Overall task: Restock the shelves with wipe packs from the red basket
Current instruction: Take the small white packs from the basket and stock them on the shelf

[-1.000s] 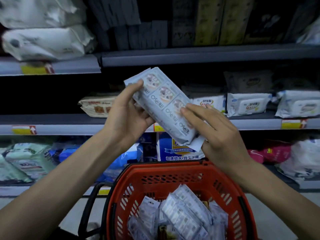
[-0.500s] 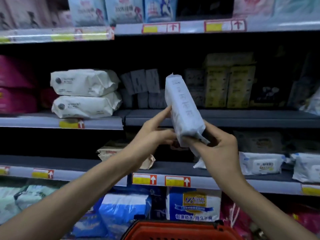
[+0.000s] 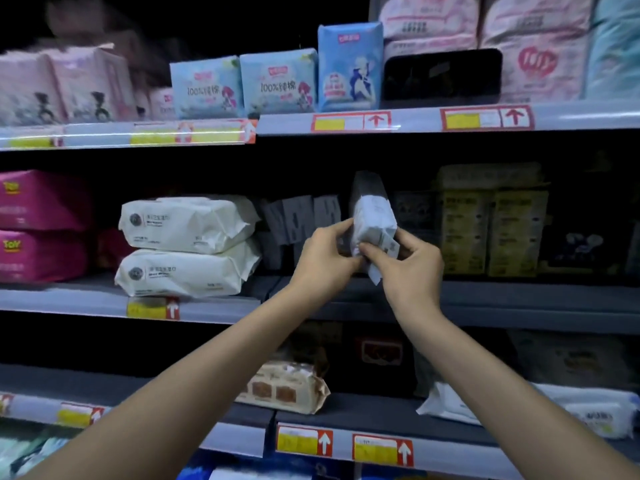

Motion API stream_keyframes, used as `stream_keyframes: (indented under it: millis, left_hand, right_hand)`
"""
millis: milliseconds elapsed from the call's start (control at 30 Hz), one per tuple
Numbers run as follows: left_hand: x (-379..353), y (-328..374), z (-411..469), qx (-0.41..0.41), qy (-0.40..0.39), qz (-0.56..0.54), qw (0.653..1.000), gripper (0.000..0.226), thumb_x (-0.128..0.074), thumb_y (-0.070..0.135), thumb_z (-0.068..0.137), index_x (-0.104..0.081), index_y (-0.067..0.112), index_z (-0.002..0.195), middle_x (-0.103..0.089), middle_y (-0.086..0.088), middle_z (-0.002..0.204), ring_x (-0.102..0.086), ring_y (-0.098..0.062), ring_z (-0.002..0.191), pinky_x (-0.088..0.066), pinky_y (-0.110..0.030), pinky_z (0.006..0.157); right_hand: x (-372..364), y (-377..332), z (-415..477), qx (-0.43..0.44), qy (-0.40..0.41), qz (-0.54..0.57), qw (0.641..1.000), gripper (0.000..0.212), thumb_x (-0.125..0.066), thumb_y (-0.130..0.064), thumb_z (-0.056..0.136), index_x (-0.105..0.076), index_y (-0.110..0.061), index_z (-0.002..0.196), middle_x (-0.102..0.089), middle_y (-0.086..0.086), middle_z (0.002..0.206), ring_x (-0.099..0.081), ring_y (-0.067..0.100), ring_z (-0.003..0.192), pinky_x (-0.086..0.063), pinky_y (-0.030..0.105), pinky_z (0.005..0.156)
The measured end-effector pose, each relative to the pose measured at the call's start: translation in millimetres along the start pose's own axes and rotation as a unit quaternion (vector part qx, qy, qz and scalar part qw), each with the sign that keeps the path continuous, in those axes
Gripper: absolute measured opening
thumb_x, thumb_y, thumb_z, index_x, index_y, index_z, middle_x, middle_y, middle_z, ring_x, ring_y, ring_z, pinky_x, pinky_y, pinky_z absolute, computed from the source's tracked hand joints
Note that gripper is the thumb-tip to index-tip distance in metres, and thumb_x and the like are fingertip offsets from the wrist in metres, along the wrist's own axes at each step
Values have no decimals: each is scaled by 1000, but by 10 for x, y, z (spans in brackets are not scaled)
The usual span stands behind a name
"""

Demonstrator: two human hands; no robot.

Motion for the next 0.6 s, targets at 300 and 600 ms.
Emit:
stream_keyframes:
  millis: [300, 600]
  left_hand:
    - [-25, -246, 500, 111, 202, 262, 937, 22, -72, 31, 90, -69, 15, 75, -68, 0, 70, -66, -23, 67, -46, -33, 55]
    - [-197, -291, 382, 154, 121, 250, 948, 7, -67, 20, 95, -70, 15, 98, -73, -5, 91, -69, -29, 85, -47, -35, 63]
  right_hand:
    - [-561, 229, 801, -32, 59, -182, 981, 32, -77, -10, 84, -52, -7, 64, -58, 5, 67, -61, 21, 65, -34, 23, 46]
    - [-471, 212, 858, -79, -53, -284, 954, 23, -75, -18, 89, -54, -9, 84, -60, 5, 86, -66, 28, 87, -54, 34, 66]
Point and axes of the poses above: each hand's wrist, its own z-axis towards the middle knuckle, its own x-axis out of the back of the hand, y = z × x, the point moved 2 cm from there along z, towards the middle knuckle
